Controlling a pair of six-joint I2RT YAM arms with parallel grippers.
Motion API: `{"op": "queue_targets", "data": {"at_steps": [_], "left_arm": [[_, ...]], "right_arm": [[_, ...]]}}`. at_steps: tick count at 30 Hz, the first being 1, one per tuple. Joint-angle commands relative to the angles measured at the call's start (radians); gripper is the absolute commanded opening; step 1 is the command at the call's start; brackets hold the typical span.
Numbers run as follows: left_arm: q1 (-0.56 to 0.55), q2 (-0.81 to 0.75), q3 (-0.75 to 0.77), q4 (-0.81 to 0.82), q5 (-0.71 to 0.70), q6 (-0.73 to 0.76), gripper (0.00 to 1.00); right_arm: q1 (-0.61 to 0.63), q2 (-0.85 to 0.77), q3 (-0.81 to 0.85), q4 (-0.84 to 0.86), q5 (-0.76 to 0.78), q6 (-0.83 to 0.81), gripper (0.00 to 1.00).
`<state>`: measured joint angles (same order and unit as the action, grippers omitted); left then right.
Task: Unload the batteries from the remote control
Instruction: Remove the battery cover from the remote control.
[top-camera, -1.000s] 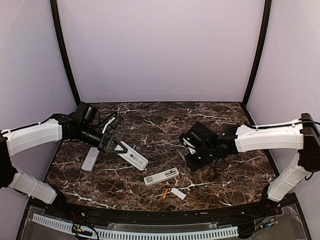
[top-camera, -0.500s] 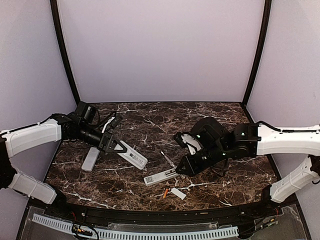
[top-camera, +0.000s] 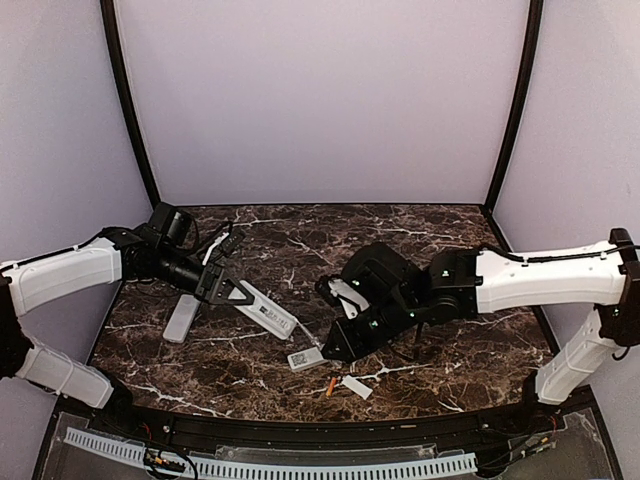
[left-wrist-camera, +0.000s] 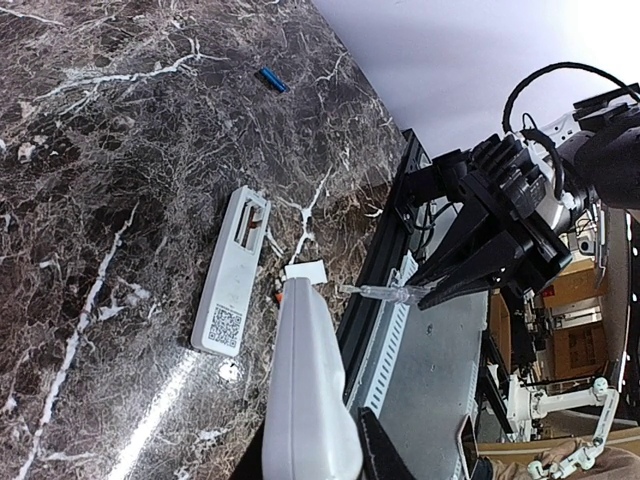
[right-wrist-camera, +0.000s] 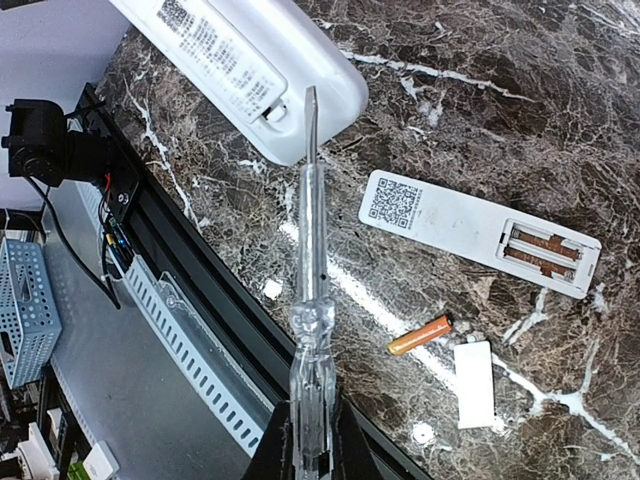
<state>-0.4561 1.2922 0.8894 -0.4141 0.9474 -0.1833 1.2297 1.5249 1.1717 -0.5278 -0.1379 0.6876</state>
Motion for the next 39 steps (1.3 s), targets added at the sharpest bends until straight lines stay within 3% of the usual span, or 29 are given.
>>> {"op": "queue_targets", "data": {"at_steps": [1, 27, 39], "left_arm": [[0.005, -0.019, 0.003, 0.009, 0.036, 0.013, 0.0], [0.005, -0.011, 0.009, -0.004, -0.022, 0.014, 0.0], [0.005, -0.009, 0.005, 0.001, 0.026, 0.019, 0.0]], "right_arm": [[0.01, 0.027, 0.041, -0.002, -0.008, 0.0, 0.0], [0.036, 0.054, 0.057, -0.029, -0.019, 0.006, 0.0], [0.039, 0.076, 0.069, -0.032, -0.02, 0.001, 0.0]]}}
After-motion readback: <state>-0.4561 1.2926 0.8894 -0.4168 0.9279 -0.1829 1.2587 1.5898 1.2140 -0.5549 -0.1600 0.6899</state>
